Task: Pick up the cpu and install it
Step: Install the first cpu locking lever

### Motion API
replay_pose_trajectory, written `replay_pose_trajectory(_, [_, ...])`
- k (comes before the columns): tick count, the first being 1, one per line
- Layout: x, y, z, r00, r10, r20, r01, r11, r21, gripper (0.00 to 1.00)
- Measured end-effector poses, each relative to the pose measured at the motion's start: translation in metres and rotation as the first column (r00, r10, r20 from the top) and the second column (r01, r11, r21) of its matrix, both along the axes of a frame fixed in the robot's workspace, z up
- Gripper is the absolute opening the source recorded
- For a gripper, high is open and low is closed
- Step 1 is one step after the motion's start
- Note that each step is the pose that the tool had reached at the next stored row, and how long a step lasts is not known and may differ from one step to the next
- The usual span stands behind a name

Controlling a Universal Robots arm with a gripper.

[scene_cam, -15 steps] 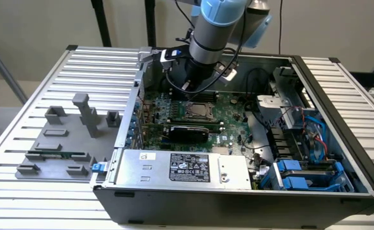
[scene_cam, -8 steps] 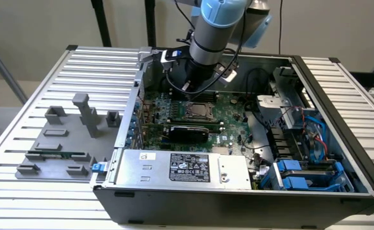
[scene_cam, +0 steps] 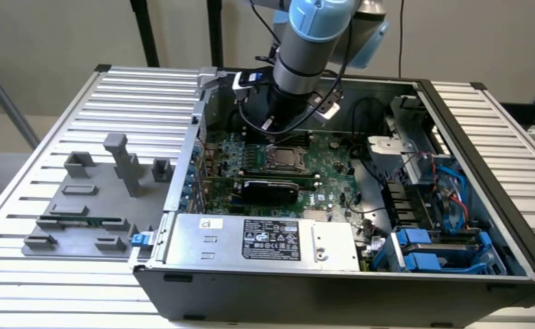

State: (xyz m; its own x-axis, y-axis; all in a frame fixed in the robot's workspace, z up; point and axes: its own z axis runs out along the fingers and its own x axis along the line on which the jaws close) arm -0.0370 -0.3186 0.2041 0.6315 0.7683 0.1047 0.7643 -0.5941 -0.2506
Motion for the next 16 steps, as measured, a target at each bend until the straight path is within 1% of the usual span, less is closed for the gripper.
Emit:
replay_pose_trajectory(2, [0.002,0.0002,-0.0004,1.0,-0.005,0.0001,0.005,1.0,-0.0011,0.11])
replay_pose_trajectory(4, [0.003,0.0003,-0.0008,0.9999,-0.01,0.0001,0.01,0.9999,-0.0034,0.11])
replay_pose_trajectory(9, [0.007,0.0003,-0.0015,0.9999,-0.013,-0.0019,0.013,0.9998,-0.0133,0.11])
replay_pose_trajectory(16, [0.012,0.0009,-0.0041,0.9999,-0.015,-0.002,0.015,0.9995,-0.0266,0.11])
